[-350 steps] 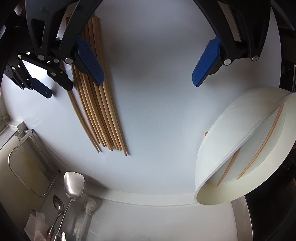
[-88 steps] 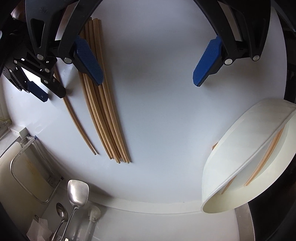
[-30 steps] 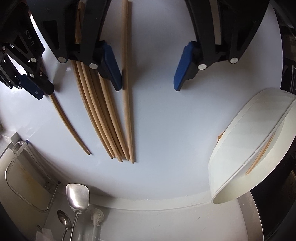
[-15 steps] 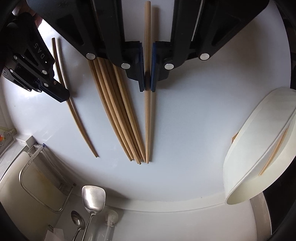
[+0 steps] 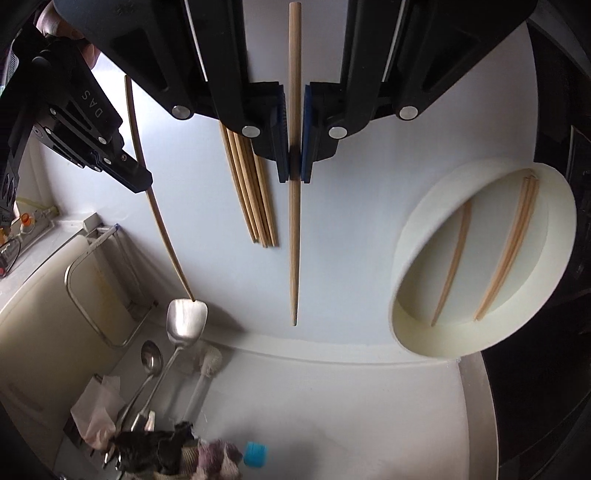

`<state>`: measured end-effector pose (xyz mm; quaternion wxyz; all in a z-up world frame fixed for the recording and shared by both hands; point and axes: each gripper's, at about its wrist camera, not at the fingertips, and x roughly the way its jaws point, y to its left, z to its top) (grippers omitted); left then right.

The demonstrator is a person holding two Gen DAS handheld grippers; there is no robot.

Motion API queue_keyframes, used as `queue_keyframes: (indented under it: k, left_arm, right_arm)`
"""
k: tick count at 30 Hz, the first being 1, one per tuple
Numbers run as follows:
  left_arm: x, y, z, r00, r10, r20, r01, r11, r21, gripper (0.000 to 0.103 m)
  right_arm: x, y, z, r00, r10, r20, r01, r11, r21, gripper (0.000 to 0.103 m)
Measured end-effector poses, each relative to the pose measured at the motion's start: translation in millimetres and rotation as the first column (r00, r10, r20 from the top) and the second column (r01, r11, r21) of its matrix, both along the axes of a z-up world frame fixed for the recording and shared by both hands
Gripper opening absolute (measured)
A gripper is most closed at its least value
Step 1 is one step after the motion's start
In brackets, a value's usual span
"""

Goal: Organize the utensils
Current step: 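Lift both held chopsticks and carry them over the white basin, then lower the chopsticks into the basin and open both grippers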

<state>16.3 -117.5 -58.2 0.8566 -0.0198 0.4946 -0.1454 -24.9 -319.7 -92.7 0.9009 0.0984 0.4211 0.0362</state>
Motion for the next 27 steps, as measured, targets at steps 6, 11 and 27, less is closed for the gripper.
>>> queue_keyframes:
  k: [6,11,27]
  left_arm:
    - [26,65,37,0.997,0.059,0.058,-0.059,0.998,-0.003,0.007]
    - [66,137,49,0.993,0.094,0.072,-0.096,0.995,0.023,0.007]
    - [168,238,-21,0.996,0.05,-0.072,-0.046,0.997,0.055,0.007]
  right_arm:
    - [27,54,48,0.996,0.048,0.078,-0.05,0.999,0.014,0.006]
    - [66,124,64,0.991,0.091,0.096,-0.095,0.994,0.045,0.006]
    - [183,268,-4,0.987,0.121,-0.107,-0.11,0.988,0.104,0.006]
